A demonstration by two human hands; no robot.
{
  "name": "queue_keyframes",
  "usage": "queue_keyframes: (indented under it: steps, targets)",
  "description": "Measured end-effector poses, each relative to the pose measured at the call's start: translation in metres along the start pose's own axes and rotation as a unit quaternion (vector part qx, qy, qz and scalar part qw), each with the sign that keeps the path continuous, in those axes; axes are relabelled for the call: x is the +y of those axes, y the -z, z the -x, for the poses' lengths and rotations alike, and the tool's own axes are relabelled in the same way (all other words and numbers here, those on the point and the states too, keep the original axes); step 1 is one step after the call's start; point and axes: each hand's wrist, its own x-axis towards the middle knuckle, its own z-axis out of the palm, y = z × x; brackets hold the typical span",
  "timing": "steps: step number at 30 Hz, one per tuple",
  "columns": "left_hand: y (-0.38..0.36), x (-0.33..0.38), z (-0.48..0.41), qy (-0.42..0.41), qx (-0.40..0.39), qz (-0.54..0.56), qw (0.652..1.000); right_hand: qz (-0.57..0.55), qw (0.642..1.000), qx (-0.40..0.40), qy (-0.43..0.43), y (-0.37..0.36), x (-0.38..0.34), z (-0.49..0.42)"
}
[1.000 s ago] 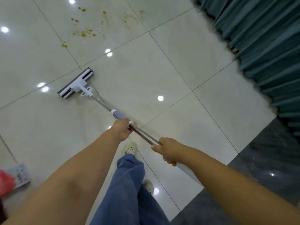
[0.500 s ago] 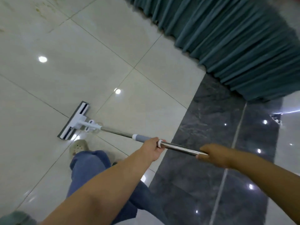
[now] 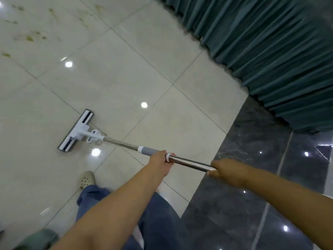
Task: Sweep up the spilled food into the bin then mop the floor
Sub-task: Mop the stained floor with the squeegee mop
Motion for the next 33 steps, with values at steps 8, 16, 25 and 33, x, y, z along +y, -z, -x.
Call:
queue_keyframes:
  steps: [8, 16, 25, 33]
  targets:
    - [0.119, 0.236, 0.033, -0.091, 0.060, 0.029, 0.994, -0.203, 0.976, -0.069, 0.046, 0.046, -0.249, -0.069]
    - [0.230, 0.456, 0.086, -0.226, 0.089, 0.120, 0.963, -0.282, 0.955, -0.075, 0.048, 0.108, -0.521, -0.102]
    - [0.231, 0.520, 0.116, -0.210, 0.015, 0.096, 0.973, -0.256, 0.959, -0.097, 0.077, 0.174, -0.569, -0.086]
    - [0.192, 0.588, 0.120, -0.220, 0.028, 0.117, 0.968, -0.217, 0.967, -0.084, 0.107, 0.245, -0.599, -0.113]
